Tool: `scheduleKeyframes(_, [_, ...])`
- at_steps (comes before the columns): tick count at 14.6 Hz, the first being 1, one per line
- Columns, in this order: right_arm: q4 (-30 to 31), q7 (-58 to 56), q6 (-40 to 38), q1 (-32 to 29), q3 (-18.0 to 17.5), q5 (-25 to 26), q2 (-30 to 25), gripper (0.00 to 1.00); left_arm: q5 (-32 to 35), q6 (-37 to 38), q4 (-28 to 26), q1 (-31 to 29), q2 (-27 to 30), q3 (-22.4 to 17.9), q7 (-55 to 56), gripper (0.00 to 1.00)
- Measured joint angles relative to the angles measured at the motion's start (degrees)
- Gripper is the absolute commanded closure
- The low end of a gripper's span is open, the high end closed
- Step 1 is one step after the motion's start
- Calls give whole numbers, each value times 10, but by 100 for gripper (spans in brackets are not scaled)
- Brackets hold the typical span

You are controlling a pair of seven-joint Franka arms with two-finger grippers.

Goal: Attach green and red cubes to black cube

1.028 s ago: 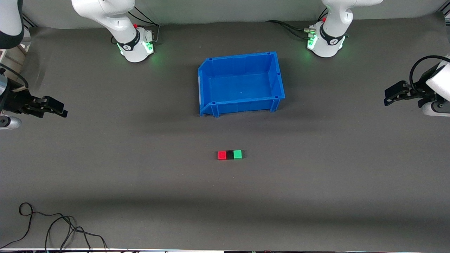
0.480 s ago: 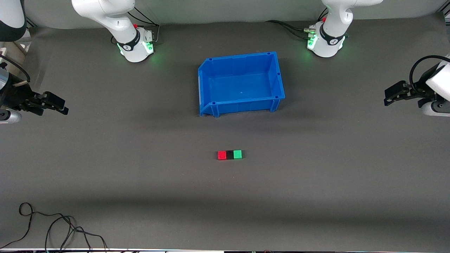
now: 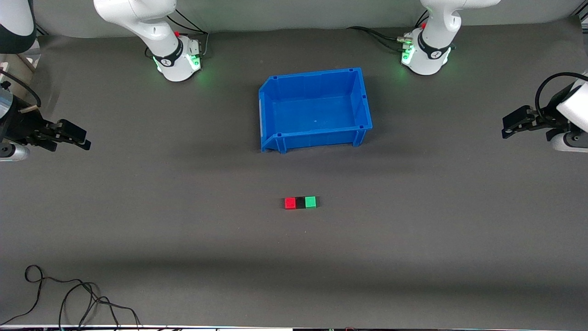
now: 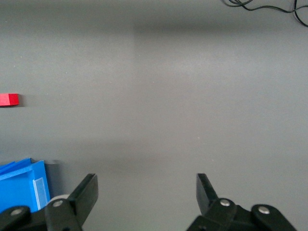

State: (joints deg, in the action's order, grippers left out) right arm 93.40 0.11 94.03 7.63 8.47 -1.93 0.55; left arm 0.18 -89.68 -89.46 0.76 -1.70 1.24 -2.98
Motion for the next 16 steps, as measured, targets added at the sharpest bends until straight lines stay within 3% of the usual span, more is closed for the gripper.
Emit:
scheduleKeyframes(11, [1,0,0,0,-1,0,2,7,0,-2,0,1,0,1,-1,0])
scheduleKeyframes(13, [1,0,0,0,-1,0,2,1,0,-2,0,1,0,1,-1,0])
scheduleKeyframes(16, [1,0,0,0,-1,0,2,1,0,-2,0,1,0,1,-1,0])
